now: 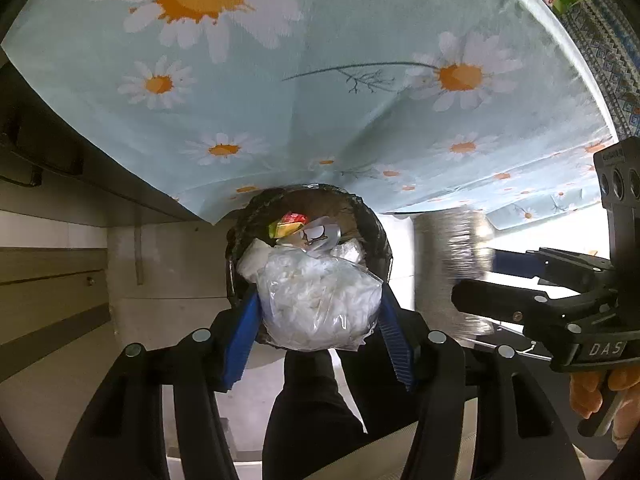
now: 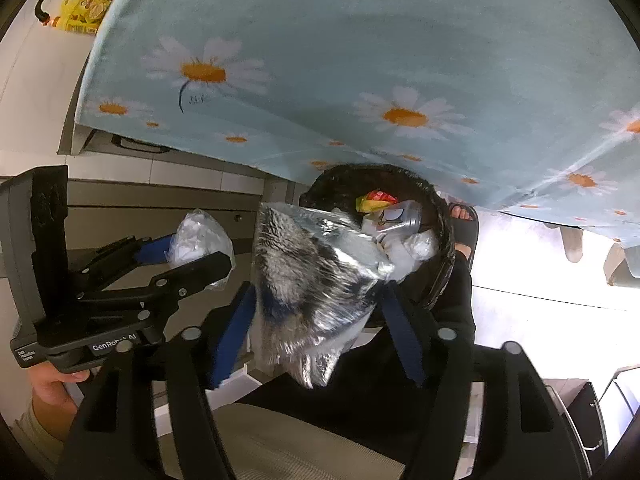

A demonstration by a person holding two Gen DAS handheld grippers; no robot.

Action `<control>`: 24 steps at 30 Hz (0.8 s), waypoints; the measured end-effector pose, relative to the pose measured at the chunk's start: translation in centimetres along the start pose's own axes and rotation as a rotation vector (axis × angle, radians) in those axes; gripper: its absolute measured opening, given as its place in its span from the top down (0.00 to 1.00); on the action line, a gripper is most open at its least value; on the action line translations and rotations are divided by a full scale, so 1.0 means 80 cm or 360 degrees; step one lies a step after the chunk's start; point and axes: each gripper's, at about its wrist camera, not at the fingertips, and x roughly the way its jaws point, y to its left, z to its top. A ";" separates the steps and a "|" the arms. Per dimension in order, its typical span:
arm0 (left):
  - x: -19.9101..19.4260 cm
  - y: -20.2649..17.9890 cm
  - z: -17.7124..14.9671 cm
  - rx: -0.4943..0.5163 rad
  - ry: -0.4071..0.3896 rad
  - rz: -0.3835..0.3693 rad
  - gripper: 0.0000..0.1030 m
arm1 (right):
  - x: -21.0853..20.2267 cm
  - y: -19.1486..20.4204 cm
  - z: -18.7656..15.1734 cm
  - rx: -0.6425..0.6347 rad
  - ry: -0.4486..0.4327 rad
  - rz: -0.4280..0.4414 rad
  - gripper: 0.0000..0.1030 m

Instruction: Collect trash

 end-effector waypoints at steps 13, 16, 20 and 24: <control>-0.022 0.001 -0.003 0.0000 -0.0064 0.0006 0.36 | -0.024 0.010 -0.007 0.0006 -0.0074 0.0023 0.28; -0.029 0.000 -0.005 0.0009 -0.0083 0.0006 0.36 | -0.032 0.012 -0.010 0.0000 -0.0105 0.0016 0.28; -0.044 -0.004 -0.007 0.0036 -0.0112 0.0004 0.36 | -0.047 0.016 -0.014 0.0010 -0.0163 0.0018 0.28; -0.063 -0.011 -0.004 0.0079 -0.0144 0.0019 0.36 | -0.064 0.022 -0.015 0.0015 -0.0217 0.0004 0.28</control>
